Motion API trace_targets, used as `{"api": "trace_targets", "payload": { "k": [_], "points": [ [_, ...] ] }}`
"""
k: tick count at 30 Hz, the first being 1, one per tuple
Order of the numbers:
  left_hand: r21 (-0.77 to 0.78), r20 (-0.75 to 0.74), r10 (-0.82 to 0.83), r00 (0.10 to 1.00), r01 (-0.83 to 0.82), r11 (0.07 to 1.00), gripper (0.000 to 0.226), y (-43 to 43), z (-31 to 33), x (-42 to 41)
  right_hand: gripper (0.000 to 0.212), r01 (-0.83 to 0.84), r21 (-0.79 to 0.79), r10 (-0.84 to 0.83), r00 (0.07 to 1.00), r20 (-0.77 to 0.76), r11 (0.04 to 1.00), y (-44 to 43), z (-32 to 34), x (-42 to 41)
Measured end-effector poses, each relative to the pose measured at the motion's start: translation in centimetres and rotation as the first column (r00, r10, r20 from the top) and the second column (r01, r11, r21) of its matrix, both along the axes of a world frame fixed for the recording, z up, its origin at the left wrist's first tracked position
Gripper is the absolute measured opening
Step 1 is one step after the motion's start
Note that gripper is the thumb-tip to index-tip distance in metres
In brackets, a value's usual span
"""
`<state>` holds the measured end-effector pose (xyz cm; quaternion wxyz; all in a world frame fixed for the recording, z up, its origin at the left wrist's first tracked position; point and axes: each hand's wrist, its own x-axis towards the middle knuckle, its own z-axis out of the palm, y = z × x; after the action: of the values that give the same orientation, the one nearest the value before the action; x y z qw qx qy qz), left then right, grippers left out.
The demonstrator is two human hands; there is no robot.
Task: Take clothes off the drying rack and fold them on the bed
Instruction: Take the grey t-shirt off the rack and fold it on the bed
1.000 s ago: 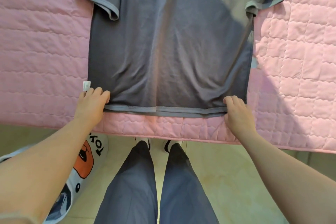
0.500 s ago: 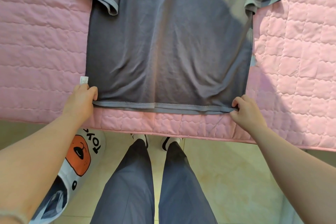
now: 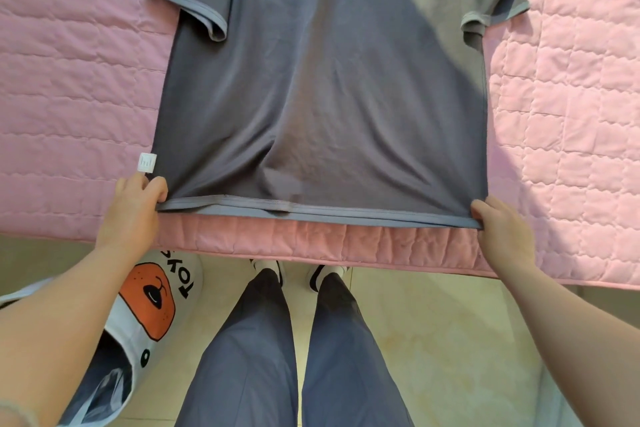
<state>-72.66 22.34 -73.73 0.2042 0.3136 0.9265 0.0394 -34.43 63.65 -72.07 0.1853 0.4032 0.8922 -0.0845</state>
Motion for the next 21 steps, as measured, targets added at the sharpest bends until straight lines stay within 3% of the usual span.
{"api": "trace_targets", "payload": {
  "k": [4, 7, 10, 13, 17, 21],
  "points": [
    [-0.141, -0.053, -0.192, 0.980, 0.183, 0.973, 0.046, -1.0, 0.3, 0.2, 0.021, 0.059, 0.055, -0.069, 0.973, 0.218, 0.997, 0.6, -0.4, 1.3],
    [-0.225, -0.034, -0.207, 0.978, 0.195, 0.955, 0.042, -0.7, -0.5, 0.8, 0.022, 0.162, -0.104, -0.124, 0.946, 0.300, 0.981, 0.2, -1.8, 0.9],
    [-0.241, -0.017, -0.102, 0.995, 0.095, 0.966, 0.032, 0.1, -1.2, 1.2, 0.020, 0.250, -0.202, -0.203, 0.952, 0.228, 0.947, -0.4, -2.3, 0.1],
    [-0.215, 0.020, 0.032, 0.999, -0.027, 0.976, 0.027, 0.5, -1.5, 0.9, 0.014, 0.215, -0.169, -0.197, 0.973, 0.119, 0.962, -0.5, -1.7, -0.2],
    [-0.112, 0.096, 0.170, 0.981, -0.159, 0.981, 0.030, 0.2, -1.7, 0.3, 0.024, 0.178, -0.158, -0.178, 0.984, 0.018, 0.971, -0.1, -1.0, 0.6],
    [-0.037, 0.074, 0.220, 0.973, -0.218, 0.975, 0.031, -0.3, -1.4, 0.7, 0.022, 0.503, -0.073, -0.508, 0.856, -0.100, 0.861, -0.1, 0.0, 0.7]
  ]
}}
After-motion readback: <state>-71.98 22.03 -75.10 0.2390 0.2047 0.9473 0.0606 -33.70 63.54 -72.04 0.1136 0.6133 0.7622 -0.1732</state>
